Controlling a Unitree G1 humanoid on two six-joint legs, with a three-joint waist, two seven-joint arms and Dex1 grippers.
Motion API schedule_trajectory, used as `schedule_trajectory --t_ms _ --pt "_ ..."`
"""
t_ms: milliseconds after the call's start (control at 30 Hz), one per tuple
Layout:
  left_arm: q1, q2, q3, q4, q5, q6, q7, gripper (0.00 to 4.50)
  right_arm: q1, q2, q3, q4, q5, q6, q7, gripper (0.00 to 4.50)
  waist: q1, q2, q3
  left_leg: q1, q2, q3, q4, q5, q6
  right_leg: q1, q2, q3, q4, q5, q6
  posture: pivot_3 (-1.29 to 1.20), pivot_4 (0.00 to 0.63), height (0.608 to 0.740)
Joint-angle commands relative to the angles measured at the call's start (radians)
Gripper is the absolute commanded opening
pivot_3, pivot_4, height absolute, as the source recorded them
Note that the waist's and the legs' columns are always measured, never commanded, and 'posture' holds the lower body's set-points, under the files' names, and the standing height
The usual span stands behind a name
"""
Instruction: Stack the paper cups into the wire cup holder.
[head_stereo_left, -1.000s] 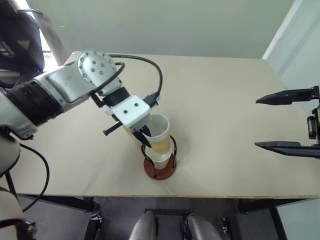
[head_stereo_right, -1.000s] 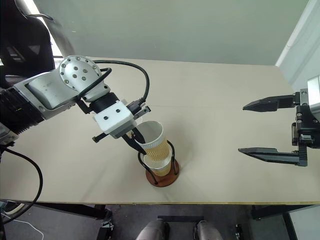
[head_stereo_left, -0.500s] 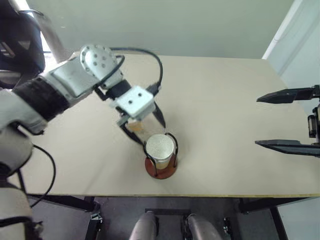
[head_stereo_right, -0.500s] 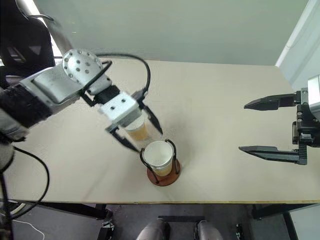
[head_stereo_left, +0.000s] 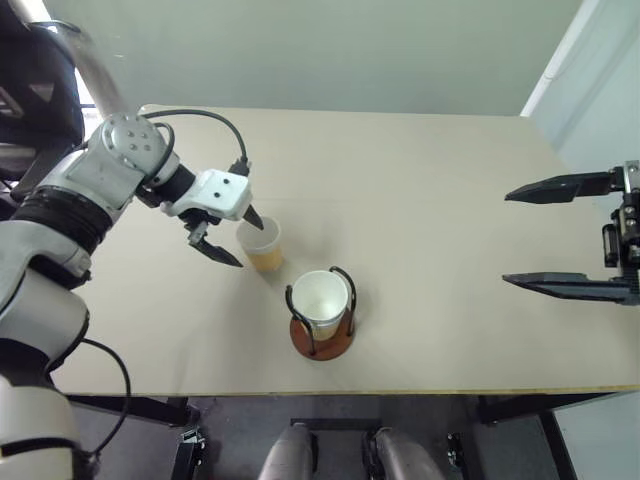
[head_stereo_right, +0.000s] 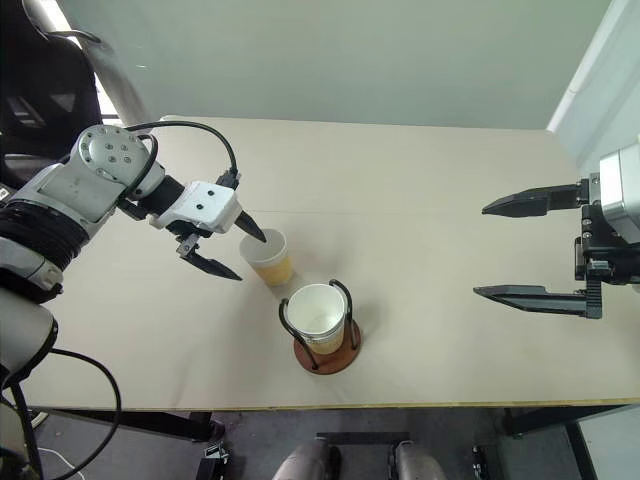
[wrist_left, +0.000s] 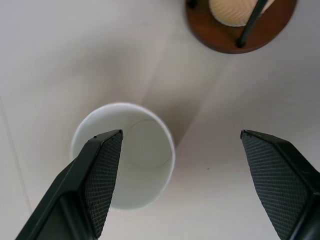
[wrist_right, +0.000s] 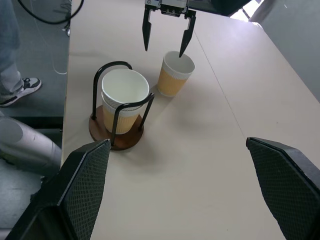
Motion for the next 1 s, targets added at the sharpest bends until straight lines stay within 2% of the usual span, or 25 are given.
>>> schedule_trajectory --t_ms 33,200,300,600,633,867,1000 --pt "0.019 -0.045 0.067 0.059 0.07 -0.036 -0.032 4.03 -0.021 -0.015 -0.007 0.004 -0.005 -0.018 0.004 4.5 0.001 0.0 0.0 0.0 0.0 0.0 0.0 0.0 0.0 0.0 0.0 0.0 0.0 0.0 0.0 0.0 0.15 0.74" --pt "0.044 -0.114 0.102 0.141 0.164 -0.081 -0.032 4.03 -0.026 -0.026 -0.014 0.002 0.0 -0.009 0.005 4.5 0.0 0.0 0.0 0.0 0.0 0.001 0.001 0.0 0.0 0.0 -0.001 0.0 0.0 0.0 0.0 0.0 0.15 0.74" --pt "0.051 -0.156 0.154 0.208 0.247 -0.12 -0.032 3.48 -0.02 -0.032 -0.024 -0.001 -0.001 -0.004 0.008 4.5 -0.001 0.0 0.0 0.001 0.0 0.002 0.001 0.0 0.0 0.0 -0.001 0.0 0.0 0.0 0.0 0.0 0.15 0.74" --pt "0.056 -0.211 0.287 0.307 0.411 -0.184 -0.032 0.18 -0.009 -0.036 -0.046 -0.013 0.003 0.011 0.002 4.5 0.0 0.0 0.0 0.001 0.0 0.002 0.001 0.0 0.001 0.0 -0.001 0.001 0.0 0.0 0.001 0.0 0.15 0.74" --pt "0.058 -0.215 0.3 0.313 0.425 -0.187 -0.032 0.05 -0.008 -0.035 -0.047 -0.014 0.003 0.013 0.002 4.5 0.0 0.0 0.0 0.001 0.0 0.002 0.001 0.0 0.001 0.0 -0.001 0.001 0.0 0.0 0.001 0.0 0.15 0.74" --pt "0.04 -0.219 0.344 0.317 0.447 -0.202 -0.032 0.05 -0.006 -0.035 -0.054 -0.01 0.005 0.015 0.006 4.5 -0.001 0.0 0.0 0.001 0.0 0.002 0.001 0.0 0.001 0.0 -0.001 0.001 0.0 0.0 0.001 0.0 0.15 0.74" --pt "-0.02 -0.129 0.244 0.092 0.149 -0.017 -0.032 0.05 0.001 -0.045 -0.105 -0.001 0.035 0.039 0.048 4.5 0.0 -0.001 0.0 -0.001 0.0 0.002 0.001 0.0 0.001 -0.001 0.0 0.001 0.0 0.001 0.001 0.0 0.15 0.74"
